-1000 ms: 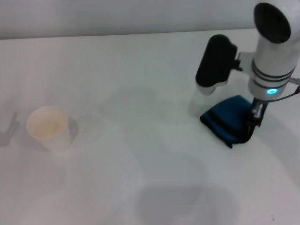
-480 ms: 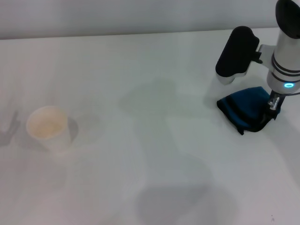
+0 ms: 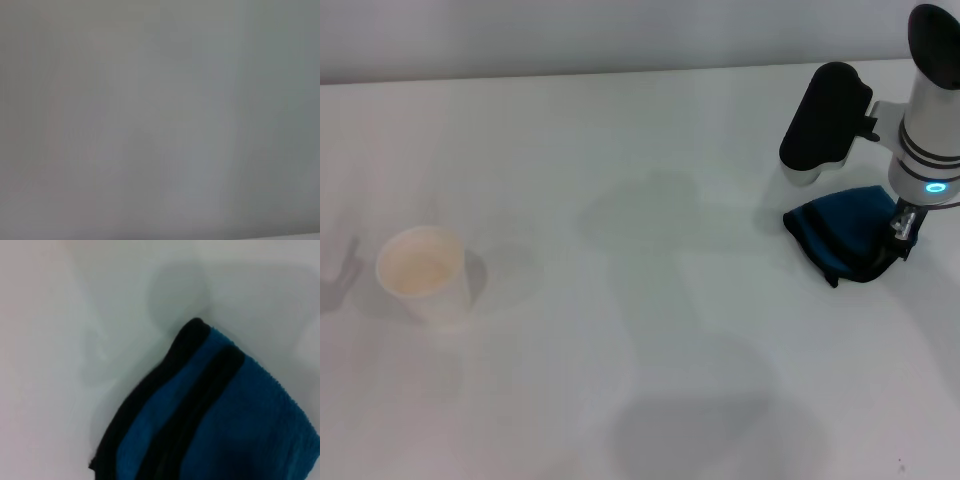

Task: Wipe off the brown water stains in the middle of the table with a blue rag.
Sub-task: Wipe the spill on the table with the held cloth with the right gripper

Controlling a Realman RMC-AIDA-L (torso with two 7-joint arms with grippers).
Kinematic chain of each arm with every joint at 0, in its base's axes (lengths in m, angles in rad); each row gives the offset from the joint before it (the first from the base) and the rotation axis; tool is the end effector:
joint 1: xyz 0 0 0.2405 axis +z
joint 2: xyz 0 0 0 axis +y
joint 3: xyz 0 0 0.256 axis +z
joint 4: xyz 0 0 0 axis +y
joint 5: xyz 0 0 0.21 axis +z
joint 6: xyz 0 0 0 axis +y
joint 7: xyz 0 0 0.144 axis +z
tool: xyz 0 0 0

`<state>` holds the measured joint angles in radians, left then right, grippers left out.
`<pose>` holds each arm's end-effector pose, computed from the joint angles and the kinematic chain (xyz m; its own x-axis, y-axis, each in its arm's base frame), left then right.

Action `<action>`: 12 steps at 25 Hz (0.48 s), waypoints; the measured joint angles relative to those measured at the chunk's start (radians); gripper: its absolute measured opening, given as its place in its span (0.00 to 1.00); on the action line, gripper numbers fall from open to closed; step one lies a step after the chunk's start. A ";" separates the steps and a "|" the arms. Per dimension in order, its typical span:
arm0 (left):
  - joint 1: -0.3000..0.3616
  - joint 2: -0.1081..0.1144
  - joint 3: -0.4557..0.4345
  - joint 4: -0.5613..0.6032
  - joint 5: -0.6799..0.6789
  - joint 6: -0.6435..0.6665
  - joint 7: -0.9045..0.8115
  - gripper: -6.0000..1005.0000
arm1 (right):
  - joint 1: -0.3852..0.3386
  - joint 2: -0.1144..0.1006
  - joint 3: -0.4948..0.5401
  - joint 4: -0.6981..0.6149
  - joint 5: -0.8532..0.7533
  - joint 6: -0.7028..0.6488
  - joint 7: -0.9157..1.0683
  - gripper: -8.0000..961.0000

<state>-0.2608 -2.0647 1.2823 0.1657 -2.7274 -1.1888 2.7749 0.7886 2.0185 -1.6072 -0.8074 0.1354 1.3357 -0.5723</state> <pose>-0.3751 0.2788 0.0011 0.7320 0.0604 0.6786 0.6735 -0.2146 -0.7074 0.2704 0.3847 -0.0063 0.4641 -0.6058 0.6462 -0.1836 -0.7795 -0.5989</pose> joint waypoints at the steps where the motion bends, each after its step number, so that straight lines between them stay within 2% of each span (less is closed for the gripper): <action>1: 0.000 0.000 0.000 0.000 0.000 0.002 0.000 0.87 | -0.002 0.000 0.000 -0.002 0.001 0.000 0.000 0.06; 12: 0.000 0.000 0.000 0.001 0.000 0.006 0.000 0.87 | -0.005 0.002 0.001 -0.009 0.026 -0.002 0.006 0.06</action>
<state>-0.2608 -2.0648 1.2823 0.1666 -2.7274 -1.1824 2.7749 0.7834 2.0206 -1.6061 -0.8160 0.1617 1.3341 -0.5659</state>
